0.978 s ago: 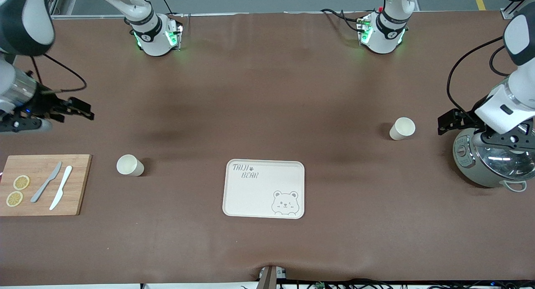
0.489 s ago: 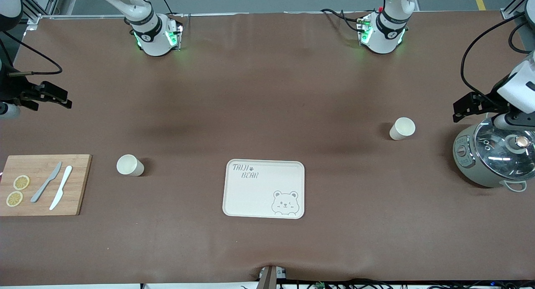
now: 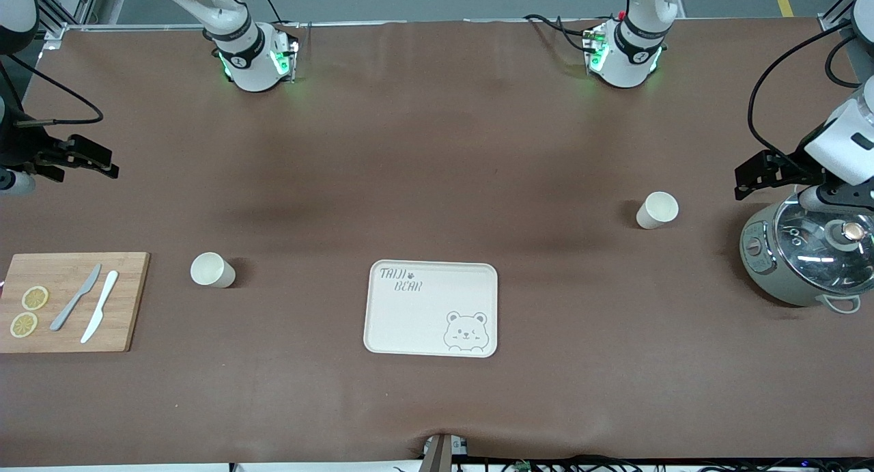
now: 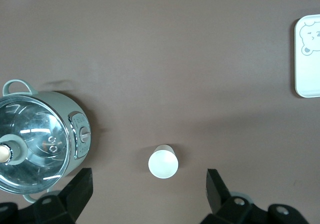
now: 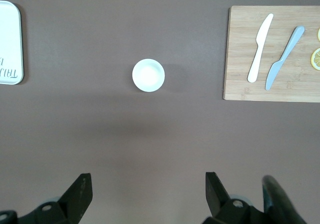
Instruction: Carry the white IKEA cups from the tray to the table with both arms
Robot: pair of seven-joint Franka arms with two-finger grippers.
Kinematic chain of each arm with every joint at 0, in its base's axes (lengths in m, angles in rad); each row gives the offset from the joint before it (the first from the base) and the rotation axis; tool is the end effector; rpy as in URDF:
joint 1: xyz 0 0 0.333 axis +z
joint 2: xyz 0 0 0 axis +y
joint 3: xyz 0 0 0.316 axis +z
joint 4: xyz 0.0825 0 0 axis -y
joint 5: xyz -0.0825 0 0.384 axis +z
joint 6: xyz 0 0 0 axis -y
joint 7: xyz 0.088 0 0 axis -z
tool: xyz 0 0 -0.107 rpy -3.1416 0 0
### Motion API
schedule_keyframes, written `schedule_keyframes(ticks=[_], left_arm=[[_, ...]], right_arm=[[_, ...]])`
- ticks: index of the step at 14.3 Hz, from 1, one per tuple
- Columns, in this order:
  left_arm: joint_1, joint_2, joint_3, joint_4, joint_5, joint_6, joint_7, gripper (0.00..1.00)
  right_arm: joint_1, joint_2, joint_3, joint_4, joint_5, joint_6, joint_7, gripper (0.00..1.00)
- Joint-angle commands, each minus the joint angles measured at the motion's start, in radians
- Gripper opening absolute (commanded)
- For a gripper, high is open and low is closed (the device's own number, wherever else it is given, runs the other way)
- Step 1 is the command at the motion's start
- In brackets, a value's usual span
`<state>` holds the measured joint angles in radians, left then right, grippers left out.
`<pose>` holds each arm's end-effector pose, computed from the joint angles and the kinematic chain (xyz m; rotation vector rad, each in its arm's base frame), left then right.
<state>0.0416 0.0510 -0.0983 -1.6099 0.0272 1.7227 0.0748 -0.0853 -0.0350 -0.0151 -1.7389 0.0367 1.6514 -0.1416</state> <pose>0.5820 -0.0292 0.5908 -3.1105 0.2095 -0.0964 0.5428 -0.0511 0.5711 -3.0971 -0.0578 0.0738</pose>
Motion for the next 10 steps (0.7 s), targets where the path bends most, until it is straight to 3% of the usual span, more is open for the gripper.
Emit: schedule_keyframes(ticks=[1,10], left_arm=[[-0.016,0.007,0.006,0.034,0.011,-0.038,0.02,1.0],[-0.016,0.006,0.006,0.035,-0.016,-0.058,0.036,1.0]], right_arm=[[-0.011,0.012,0.012,0.027,-0.015,-0.015,0.004,1.0],[-0.005,0.014,0.017,0.027,-0.044,-0.01,0.005,1.0]])
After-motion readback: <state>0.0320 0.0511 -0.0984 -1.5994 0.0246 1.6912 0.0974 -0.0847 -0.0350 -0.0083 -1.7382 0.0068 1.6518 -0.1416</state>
